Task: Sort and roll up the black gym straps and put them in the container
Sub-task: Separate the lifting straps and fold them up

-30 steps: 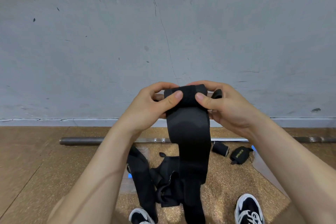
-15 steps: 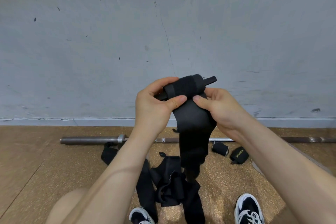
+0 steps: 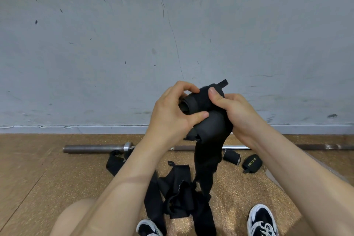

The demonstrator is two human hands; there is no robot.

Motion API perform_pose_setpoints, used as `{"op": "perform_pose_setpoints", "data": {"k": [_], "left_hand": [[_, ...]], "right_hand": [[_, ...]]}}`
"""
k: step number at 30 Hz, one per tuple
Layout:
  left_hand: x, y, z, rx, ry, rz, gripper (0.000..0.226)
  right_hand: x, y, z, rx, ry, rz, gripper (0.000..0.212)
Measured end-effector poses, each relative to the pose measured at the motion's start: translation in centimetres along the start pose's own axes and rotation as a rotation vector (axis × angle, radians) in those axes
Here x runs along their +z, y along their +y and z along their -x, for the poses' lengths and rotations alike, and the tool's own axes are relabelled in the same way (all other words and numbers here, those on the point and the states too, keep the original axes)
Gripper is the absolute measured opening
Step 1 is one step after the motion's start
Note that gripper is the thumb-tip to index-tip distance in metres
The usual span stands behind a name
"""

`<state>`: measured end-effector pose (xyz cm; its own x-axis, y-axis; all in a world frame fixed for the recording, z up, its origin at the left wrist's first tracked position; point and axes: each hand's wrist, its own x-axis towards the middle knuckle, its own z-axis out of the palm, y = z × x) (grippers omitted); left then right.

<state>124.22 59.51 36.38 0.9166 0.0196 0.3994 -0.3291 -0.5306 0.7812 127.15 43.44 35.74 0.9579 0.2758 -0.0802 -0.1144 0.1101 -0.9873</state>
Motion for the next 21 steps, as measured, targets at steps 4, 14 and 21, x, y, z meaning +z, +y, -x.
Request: {"op": "perform_pose_setpoints", "data": {"k": [4, 14, 21], "left_hand": [[-1.6, 0.9, -0.2, -0.261, -0.216, 0.382, 0.045], [-0.3, 0.4, 0.5, -0.063, 0.038, -0.019, 0.058], [0.3, 0.3, 0.5, -0.018, 0.026, -0.029, 0.057]], "right_hand": [[-0.3, -0.3, 0.0, -0.07, -0.063, 0.028, 0.04], [-0.1, -0.4, -0.5, -0.031, -0.054, 0.181, 0.057], [-0.3, -0.5, -0.5, 0.0, -0.029, -0.011, 0.04]]}}
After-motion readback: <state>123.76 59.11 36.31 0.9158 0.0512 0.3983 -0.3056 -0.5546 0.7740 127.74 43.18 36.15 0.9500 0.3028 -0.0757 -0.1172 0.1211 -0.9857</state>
